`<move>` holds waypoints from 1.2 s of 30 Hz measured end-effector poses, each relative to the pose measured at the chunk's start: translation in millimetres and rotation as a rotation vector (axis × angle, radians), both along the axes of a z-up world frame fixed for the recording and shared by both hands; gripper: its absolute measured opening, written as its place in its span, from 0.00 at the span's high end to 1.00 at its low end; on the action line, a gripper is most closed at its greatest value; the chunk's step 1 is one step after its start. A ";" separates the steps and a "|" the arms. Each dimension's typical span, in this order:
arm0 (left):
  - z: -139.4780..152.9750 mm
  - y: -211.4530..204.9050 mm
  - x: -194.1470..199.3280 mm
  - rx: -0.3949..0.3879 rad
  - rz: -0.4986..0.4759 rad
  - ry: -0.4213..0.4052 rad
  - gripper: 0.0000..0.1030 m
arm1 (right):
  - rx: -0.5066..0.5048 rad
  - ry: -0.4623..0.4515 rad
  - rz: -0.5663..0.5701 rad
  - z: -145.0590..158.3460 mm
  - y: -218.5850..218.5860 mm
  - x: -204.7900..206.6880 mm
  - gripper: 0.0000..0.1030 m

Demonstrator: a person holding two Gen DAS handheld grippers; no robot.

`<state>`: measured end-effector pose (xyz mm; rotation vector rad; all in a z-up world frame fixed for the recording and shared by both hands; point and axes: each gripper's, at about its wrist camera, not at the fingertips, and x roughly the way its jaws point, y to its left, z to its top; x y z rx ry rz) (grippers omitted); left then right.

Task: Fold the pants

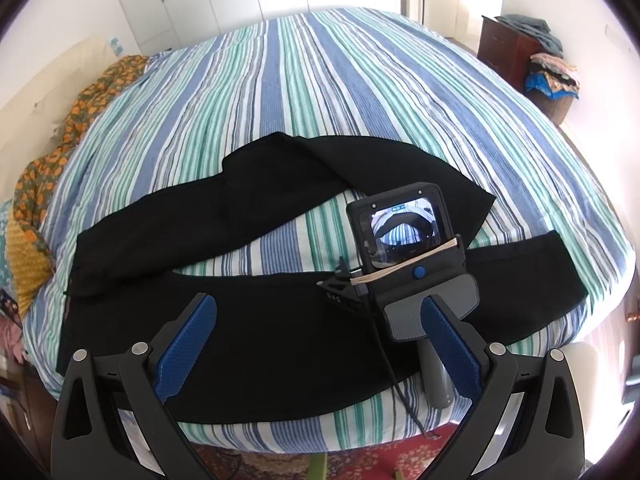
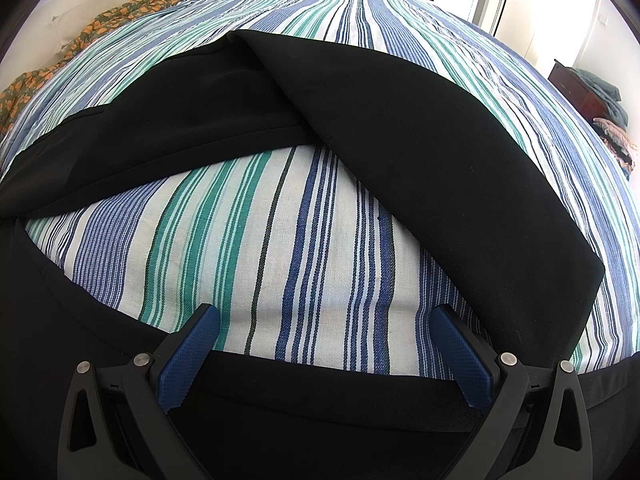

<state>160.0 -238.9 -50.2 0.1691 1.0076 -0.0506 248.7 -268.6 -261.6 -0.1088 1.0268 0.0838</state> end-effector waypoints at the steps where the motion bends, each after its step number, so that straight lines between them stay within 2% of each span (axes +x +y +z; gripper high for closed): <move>1: 0.3 0.2 -0.1 0.000 0.000 -0.002 0.01 | 0.000 0.000 0.000 0.0 0.0 0.0 0.00; 20: -4.4 -3.0 -2.3 0.006 -0.001 0.010 0.01 | 0.000 0.000 0.000 0.0 0.1 0.1 0.00; 30: -0.8 1.1 -9.4 -0.023 -0.006 0.007 0.01 | 0.000 0.000 0.000 0.1 0.1 0.1 0.00; 36: 2.1 13.3 -12.1 -0.069 0.011 0.007 0.01 | 0.000 0.000 0.000 0.0 0.1 0.2 0.00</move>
